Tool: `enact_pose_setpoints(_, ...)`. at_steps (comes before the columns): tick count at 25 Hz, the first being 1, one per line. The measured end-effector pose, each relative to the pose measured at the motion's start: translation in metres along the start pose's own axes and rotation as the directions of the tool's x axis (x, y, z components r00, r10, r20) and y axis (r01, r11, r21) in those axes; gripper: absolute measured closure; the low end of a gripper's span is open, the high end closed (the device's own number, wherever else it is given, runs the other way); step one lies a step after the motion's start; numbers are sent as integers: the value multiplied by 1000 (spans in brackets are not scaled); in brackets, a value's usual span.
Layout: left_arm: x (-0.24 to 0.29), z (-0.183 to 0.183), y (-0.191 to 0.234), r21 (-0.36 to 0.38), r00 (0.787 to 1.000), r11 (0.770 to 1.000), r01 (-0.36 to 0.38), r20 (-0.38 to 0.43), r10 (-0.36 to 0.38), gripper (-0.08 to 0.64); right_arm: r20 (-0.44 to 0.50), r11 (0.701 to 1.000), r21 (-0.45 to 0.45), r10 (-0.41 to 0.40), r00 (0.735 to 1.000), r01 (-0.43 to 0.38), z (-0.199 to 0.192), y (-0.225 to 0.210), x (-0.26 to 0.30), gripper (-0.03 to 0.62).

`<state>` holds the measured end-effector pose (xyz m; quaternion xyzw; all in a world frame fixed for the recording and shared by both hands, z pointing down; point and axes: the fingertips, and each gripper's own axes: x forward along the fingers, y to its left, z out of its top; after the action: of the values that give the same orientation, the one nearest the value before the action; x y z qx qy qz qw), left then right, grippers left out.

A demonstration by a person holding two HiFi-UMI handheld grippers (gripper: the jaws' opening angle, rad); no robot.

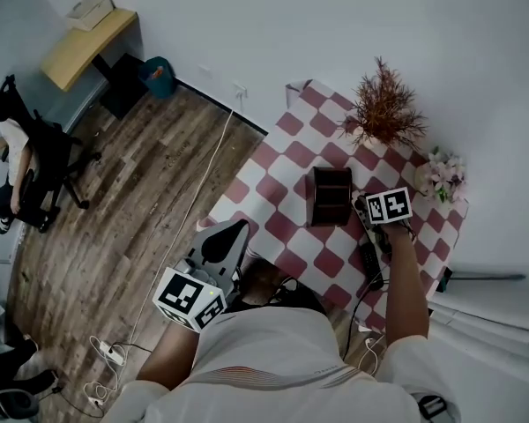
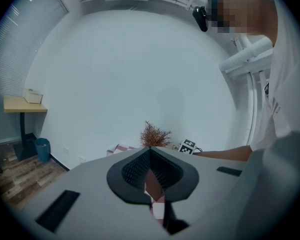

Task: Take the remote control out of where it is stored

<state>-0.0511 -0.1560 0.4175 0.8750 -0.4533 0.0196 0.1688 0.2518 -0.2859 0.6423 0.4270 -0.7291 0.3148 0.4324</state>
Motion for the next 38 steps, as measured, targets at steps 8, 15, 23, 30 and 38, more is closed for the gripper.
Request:
enact_pose_setpoints(8,8,9,-14,25,990,990,138,4,-138,555,404,998,59,-57,913,36,20,46,-117,568)
enact_pose_setpoints(15,11,21,-34,54,963,962,269,2,-270,555,719,996,66,-92,689,64,23,111,-206,578)
enact_pose_setpoints(23,3,29,-57,111,923,917,383,-1,-385,555,814,971,101,-206,544,217,4,168,-264,578)
enact_pose_setpoints(30,-6,37,-65,119,899,893,434,10,-438,555,834,958,195,-276,479,212,-8,189,-288,580)
enact_pose_setpoints(38,-9,39,-64,117,894,889,442,14,-447,554,822,956,210,-286,493,205,-8,191,-285,580)
